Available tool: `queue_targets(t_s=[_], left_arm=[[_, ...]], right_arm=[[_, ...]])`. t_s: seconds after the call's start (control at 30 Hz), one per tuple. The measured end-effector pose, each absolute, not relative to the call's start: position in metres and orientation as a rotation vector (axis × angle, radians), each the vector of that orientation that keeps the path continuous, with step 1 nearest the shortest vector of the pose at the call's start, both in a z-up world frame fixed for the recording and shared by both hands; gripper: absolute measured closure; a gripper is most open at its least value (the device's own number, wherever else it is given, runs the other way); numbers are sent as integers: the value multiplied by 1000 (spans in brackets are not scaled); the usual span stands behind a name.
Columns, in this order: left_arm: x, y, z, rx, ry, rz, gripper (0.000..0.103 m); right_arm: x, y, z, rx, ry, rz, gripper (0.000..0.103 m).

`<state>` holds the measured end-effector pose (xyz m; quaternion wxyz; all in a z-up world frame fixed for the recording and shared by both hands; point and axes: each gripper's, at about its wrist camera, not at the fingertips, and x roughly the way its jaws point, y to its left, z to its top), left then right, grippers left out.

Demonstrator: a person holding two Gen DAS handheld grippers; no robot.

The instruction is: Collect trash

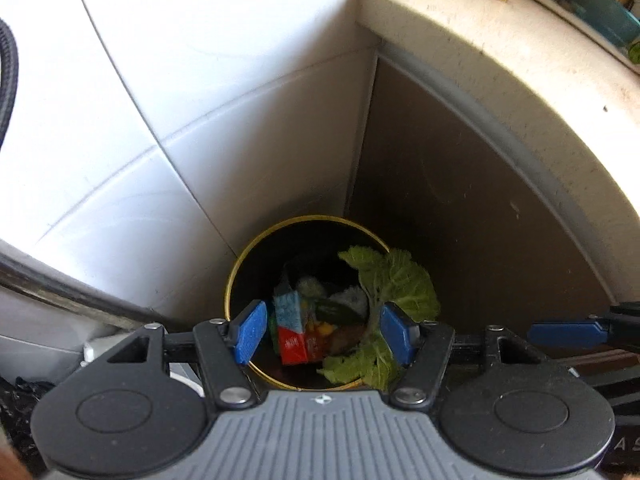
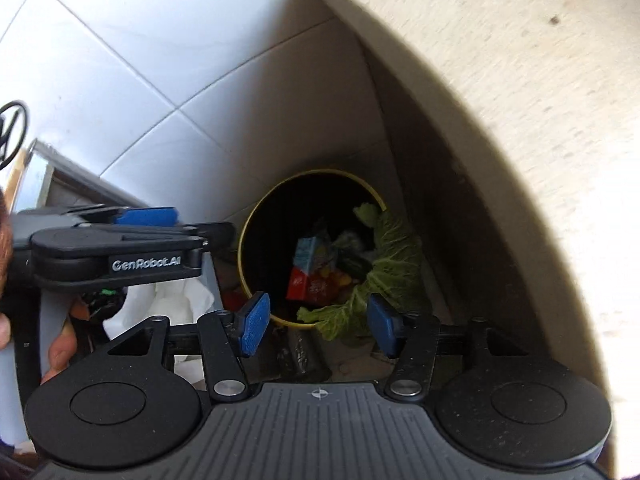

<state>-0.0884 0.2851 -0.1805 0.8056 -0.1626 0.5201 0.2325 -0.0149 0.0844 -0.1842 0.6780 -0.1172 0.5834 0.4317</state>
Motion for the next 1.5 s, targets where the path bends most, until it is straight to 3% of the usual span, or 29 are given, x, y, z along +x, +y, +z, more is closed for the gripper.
queue_targets(t_s=[0.13,0.57,0.97,1.5], left_arm=[[-92,284,-167,-374,1070,524,42],[-107,279,-152,-392,1022,493,42],[-103,280,-154,-428,970,431,42],[-100,293,-147,-443,935,563,42]], right_arm=[[-9,74,-161,-218,1250,964,34],[-13,73,-149,-214,1214,987,32],[-4,95,-171,-226,1255,1011,30],[7,110,-143,-251,1142,1027,27]])
